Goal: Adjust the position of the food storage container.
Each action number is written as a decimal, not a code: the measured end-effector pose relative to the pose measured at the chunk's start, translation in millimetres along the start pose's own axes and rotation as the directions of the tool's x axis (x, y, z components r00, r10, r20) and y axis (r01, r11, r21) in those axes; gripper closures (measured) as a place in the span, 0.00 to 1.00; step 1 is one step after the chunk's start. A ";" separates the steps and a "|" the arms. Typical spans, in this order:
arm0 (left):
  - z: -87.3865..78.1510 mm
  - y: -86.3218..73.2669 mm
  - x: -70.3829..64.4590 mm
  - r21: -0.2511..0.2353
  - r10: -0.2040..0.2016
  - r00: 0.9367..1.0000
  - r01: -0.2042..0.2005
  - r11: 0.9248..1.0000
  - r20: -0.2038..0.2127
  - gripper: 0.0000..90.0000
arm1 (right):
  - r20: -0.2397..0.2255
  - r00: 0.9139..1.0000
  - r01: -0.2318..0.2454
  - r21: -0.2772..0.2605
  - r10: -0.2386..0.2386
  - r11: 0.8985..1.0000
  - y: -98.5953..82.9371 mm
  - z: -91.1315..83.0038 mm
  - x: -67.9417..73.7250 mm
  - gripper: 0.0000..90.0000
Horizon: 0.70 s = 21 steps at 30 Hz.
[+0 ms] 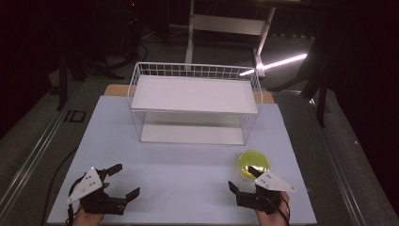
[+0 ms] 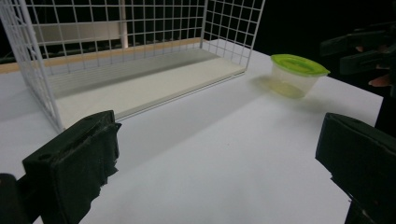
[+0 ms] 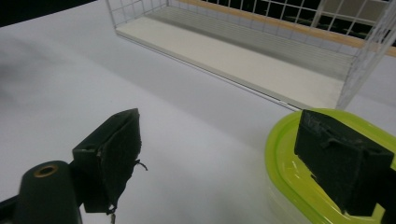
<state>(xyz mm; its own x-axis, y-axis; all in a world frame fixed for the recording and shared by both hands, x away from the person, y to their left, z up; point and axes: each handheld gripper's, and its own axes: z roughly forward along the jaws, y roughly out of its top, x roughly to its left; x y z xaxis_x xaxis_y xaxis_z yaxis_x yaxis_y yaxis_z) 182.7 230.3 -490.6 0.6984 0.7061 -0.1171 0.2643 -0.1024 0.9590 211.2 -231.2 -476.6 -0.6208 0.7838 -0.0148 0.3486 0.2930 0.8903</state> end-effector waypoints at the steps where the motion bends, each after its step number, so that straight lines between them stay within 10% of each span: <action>1: 0.2 0.1 -0.5 -0.004 0.002 1.000 -0.002 1.000 0.001 0.00 | 0.000 1.000 0.000 0.000 0.000 1.000 0.0 0.0 0.0 0.16; 21: 0.3 2.1 -4.5 -0.040 0.010 1.000 -0.009 0.999 0.017 0.00 | -0.075 0.996 0.037 -0.112 -0.045 0.993 33.5 -17.2 3.3 0.16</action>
<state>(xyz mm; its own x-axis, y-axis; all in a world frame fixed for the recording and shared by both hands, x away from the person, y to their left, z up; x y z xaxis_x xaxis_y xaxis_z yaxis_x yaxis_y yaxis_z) 180.4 226.7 -488.1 0.7122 0.6930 -0.1121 0.2314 -0.0809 0.9695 208.7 -228.1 -439.0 -0.6870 0.7263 -0.0210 0.2449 0.2586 0.9344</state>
